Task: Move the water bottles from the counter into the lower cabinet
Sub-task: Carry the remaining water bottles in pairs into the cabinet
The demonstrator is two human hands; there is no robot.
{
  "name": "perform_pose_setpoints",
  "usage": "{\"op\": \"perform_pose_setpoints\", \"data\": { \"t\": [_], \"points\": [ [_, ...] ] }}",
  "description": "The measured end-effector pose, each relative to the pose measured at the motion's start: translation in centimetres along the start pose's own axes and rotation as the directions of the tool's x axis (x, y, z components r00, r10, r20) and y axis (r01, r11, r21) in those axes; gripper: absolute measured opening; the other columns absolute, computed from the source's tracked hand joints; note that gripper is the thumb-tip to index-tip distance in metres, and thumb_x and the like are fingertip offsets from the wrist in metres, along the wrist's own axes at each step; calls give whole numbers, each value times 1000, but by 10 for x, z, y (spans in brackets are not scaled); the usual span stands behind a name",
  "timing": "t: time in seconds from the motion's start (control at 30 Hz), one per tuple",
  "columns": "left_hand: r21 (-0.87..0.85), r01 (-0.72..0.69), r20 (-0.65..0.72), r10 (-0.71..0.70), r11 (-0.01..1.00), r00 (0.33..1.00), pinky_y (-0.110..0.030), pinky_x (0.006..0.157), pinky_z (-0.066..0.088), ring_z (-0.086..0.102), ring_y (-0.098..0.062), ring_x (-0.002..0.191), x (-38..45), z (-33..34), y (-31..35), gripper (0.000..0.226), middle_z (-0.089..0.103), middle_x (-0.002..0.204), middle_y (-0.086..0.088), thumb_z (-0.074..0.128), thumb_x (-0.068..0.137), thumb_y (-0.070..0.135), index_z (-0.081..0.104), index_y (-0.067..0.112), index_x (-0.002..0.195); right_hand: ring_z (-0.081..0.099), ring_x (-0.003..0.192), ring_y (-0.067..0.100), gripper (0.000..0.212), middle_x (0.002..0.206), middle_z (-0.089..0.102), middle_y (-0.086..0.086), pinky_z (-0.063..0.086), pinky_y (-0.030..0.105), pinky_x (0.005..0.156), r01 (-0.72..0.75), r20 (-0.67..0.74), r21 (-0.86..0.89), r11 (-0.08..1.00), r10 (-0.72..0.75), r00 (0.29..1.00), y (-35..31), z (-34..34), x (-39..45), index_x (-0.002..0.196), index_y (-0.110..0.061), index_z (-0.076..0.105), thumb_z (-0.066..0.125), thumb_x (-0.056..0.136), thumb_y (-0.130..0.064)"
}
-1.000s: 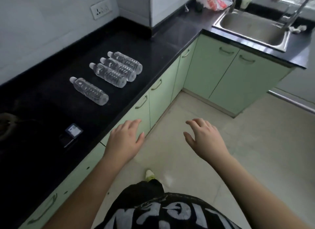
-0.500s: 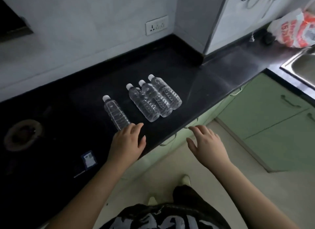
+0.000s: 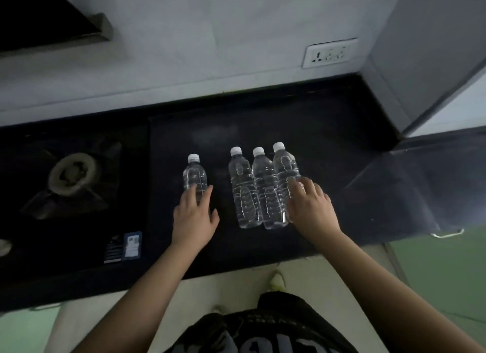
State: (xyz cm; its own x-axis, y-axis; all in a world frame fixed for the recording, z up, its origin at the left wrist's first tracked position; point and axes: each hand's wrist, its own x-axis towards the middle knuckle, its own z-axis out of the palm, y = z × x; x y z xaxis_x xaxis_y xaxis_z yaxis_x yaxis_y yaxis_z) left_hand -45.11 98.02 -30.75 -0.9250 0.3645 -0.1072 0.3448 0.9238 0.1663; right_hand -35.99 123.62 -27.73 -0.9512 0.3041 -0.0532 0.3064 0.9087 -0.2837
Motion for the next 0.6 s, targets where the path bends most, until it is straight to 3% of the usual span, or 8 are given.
{"op": "perform_pose_setpoints", "data": {
  "t": [0.2,0.33,0.43,0.6],
  "points": [
    [-12,202,-2,-203,979,979,-52,99,44,21,-36,142,28,15,8,77,12,158,-18,59,89,36,20,22,154,27,142,37,61,159,19,17,34,50,108,-43,186,45,998,34,982,17,24,49,154,-21,17,37,99,-40],
    [-109,365,43,-362,925,931,-53,97,46,29,-40,136,30,22,9,78,13,156,-21,56,90,36,11,30,154,27,142,39,66,163,6,14,38,53,107,-70,242,140,988,34,970,24,34,51,155,-29,4,36,100,-44],
    [-109,344,43,-342,932,939,-48,89,50,43,-37,123,24,23,11,79,20,152,-18,55,90,35,8,35,154,25,144,38,65,164,-1,10,39,51,107,-92,260,226,970,31,965,26,35,47,156,-30,3,37,101,-42],
    [-60,272,36,-270,961,962,-45,82,53,47,-34,118,-3,26,14,80,21,152,-14,56,90,35,7,37,153,29,141,38,64,163,3,14,42,46,103,-11,220,196,980,-33,975,36,36,23,156,-26,7,39,102,-36]
  ]
}}
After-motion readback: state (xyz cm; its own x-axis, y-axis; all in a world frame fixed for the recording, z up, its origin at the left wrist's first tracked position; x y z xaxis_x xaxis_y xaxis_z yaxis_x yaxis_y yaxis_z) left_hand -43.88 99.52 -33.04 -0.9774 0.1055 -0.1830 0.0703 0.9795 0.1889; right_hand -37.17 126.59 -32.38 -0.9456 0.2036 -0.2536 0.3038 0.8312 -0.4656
